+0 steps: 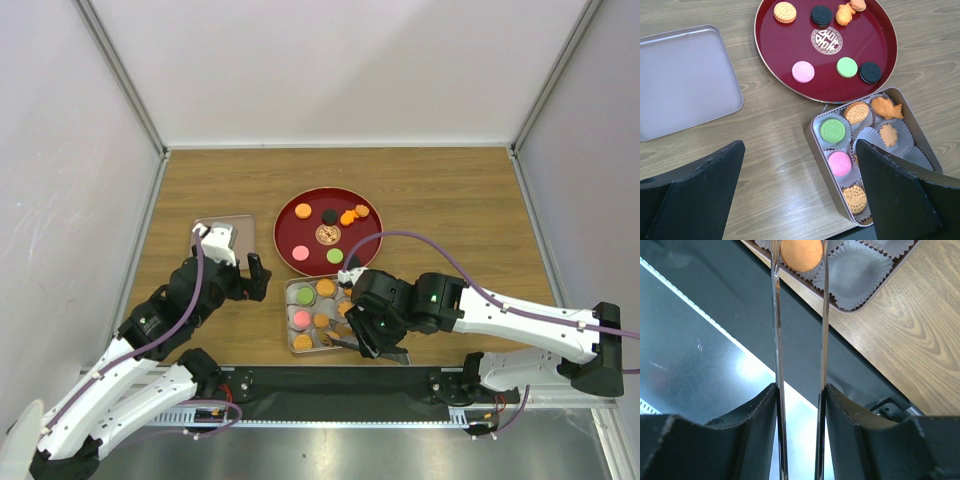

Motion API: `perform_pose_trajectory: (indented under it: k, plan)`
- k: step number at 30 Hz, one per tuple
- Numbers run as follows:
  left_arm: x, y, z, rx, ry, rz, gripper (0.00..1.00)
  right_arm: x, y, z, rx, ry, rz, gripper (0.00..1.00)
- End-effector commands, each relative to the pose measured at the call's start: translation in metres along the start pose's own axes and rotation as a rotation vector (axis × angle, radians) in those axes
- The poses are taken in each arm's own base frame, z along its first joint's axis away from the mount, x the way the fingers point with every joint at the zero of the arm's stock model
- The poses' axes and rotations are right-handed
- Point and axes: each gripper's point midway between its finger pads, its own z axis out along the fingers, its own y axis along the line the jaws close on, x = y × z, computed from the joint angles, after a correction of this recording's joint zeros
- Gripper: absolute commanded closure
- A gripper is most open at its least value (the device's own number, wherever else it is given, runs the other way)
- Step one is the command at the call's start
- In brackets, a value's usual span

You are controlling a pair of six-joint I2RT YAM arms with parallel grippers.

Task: Pack the cookies

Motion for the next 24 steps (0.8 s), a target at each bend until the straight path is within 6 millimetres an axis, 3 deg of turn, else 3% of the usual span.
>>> perform_pose_trajectory:
  k: [1,19,24]
  plan:
    - [-0.010,-0.004,-0.003,0.015,-0.032,-0.008,0.00,-0.008,0.007,-0.003,-0.019,-0.032,-0.007,0.54]
    - [-0.010,-0.004,-0.003,0.015,-0.032,-0.008,0.00,-0.011,0.008,-0.005,-0.019,-0.039,-0.009,0.52]
    - [-0.009,-0.003,-0.002,0.014,-0.028,-0.007,0.00,-0.023,0.013,-0.017,-0.033,-0.089,-0.016,0.52]
